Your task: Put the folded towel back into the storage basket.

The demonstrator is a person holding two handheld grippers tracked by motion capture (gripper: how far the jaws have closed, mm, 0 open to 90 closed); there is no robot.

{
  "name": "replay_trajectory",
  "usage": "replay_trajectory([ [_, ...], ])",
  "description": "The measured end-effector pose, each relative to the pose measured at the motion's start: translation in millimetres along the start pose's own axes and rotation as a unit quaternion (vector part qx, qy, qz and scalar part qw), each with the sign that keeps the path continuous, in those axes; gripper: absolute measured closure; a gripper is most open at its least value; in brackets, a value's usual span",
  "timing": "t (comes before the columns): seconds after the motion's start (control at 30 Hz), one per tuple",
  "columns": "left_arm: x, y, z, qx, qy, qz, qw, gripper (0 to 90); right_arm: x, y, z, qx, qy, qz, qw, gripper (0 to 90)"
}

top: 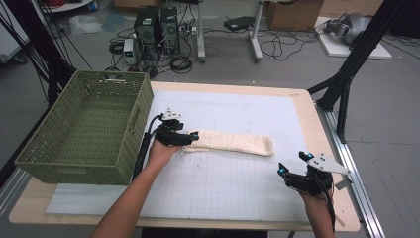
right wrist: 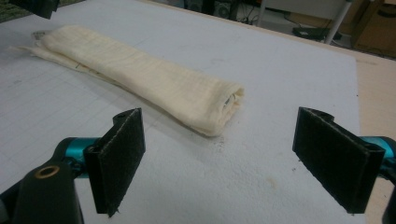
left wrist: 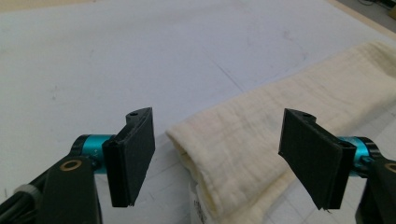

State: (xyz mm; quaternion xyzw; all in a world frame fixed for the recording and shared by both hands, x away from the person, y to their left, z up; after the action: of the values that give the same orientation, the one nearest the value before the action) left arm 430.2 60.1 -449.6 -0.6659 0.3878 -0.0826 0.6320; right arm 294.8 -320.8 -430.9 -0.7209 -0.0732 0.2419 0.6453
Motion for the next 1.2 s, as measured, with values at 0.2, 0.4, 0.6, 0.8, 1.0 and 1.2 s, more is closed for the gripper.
replay_trajectory([
  [0.2,6.0,10.2,2.5,-0.007,-0.005,0.039,0.9992,34.5,0.0,0.5,-0.7,0.003,0.001,0.001,1.0000,15.4],
  [0.4,7.5,12.3,0.9,-0.001,-0.004,0.047,0.9989,36.7,0.3,0.6,-0.9,0.001,0.000,0.001,1.0000,15.3],
  [0.6,10.8,20.1,-3.8,0.030,0.002,0.079,0.9964,41.6,0.6,0.9,-0.6,0.000,0.000,0.002,1.0000,15.4],
  [0.8,12.7,23.7,-8.4,0.059,0.002,0.096,0.9936,55.9,0.7,1.2,-0.9,-0.001,0.000,0.004,1.0000,15.4],
  [1.0,11.4,23.9,-16.0,0.091,0.018,0.101,0.9906,78.1,1.5,1.5,-0.3,0.000,-0.001,0.005,1.0000,15.4],
  [1.2,7.8,21.8,-15.3,0.071,0.023,0.081,0.9939,81.6,3.5,1.5,-0.5,0.005,-0.002,0.009,1.0000,16.5],
])
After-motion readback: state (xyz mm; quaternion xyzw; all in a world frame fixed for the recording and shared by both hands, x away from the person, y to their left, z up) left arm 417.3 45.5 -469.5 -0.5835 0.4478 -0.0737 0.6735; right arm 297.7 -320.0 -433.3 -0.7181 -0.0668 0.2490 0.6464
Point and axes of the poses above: each handheld gripper's, and its own axes: x roughly forward along the jaws, y roughly out of its underside, z roughly to its left, the point moved 5 cm from there along x, roughly forward along the jaws, and after that the axes turned 10 degrees about -z, right-handed, at the moved point
